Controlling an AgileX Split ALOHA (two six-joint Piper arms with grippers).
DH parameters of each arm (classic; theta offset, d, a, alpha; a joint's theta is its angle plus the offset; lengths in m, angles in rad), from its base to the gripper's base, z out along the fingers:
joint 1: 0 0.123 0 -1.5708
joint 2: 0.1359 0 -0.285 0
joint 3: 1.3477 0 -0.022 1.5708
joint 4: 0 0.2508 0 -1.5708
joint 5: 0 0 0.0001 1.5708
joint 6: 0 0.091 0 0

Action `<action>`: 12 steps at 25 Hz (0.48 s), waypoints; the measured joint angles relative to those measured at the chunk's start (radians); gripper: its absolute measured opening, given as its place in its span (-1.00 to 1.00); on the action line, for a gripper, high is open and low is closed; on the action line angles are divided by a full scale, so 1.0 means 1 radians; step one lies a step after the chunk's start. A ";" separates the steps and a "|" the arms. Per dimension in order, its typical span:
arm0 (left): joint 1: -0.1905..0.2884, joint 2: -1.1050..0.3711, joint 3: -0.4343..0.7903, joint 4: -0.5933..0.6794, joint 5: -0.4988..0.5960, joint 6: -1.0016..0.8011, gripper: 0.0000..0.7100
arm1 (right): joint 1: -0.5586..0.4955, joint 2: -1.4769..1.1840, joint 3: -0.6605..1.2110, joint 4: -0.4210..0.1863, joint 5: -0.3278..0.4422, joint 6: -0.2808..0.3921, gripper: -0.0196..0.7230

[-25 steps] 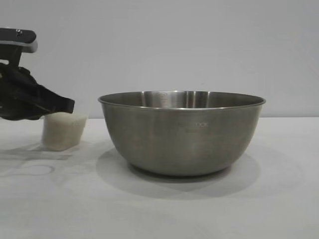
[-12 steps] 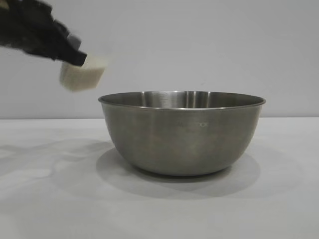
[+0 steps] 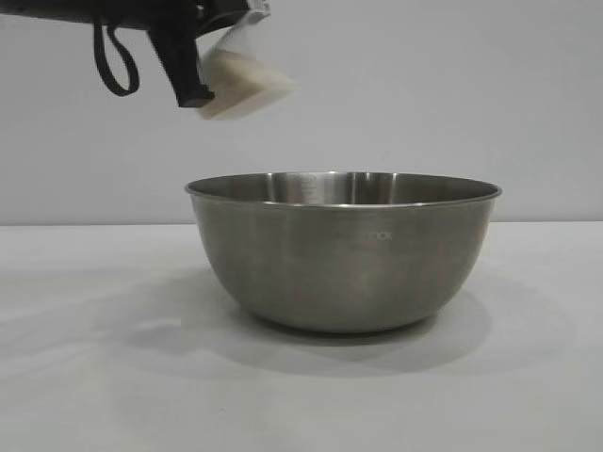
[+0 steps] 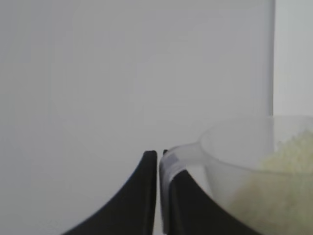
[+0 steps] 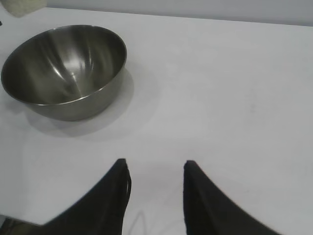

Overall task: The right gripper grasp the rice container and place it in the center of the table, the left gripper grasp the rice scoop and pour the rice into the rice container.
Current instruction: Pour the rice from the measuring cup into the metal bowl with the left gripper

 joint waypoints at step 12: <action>-0.017 0.002 -0.021 0.140 -0.007 0.467 -1.00 | 0.000 0.000 0.000 0.000 0.000 0.000 -0.33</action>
